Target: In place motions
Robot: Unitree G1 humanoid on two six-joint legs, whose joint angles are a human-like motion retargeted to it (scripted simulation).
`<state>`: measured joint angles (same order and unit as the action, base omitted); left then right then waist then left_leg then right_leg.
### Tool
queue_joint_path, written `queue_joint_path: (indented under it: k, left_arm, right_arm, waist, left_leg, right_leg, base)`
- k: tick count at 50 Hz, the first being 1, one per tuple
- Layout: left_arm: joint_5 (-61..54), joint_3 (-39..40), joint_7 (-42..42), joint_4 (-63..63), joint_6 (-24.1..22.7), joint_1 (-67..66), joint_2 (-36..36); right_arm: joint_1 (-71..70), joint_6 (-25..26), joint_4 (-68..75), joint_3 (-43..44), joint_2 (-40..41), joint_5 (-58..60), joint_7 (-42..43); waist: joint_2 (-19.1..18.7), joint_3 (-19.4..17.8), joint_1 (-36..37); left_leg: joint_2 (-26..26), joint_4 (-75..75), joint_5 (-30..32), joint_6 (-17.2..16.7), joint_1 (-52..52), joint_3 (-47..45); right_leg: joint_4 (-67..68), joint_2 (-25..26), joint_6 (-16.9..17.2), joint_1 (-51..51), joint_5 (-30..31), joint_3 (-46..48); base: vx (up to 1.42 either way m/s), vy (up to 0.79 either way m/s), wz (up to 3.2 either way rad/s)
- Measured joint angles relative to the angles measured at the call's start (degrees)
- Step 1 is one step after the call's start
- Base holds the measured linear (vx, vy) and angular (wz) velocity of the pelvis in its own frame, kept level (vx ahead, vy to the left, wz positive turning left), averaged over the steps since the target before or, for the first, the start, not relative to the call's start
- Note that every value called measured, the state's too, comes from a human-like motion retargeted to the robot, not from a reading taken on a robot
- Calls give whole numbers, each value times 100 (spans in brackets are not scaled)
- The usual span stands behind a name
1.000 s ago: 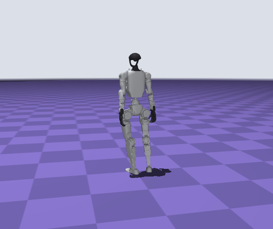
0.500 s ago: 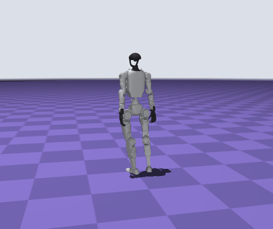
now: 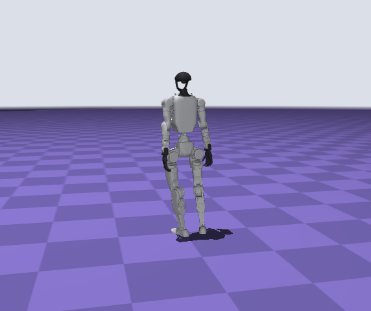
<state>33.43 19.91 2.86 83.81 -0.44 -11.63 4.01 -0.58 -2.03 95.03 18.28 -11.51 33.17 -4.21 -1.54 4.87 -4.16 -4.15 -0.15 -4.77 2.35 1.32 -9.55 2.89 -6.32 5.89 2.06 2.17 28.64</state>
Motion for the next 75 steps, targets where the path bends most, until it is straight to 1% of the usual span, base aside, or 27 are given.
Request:
queue_joint_path:
  k: [52,75]
  left_arm:
    - [-3,22,45,0,34,-17,-20]
    - [-90,93,23,-36,31,7,-17]
  right_arm:
    - [17,-10,-14,-19,18,9,-24]
    - [36,-21,-48,69,-19,-8,-66]
  waist:
    - [45,19,15]
    - [101,-77,247]
  left_leg:
    - [22,-13,-38,-20,16,-18]
    - [-211,57,59,121,81,96]
  right_leg:
    - [-12,7,34,-10,-42,39]
    - [-26,-156,-36,79,102,118]
  base:
    - [0,0,0]
    - [0,5,2]
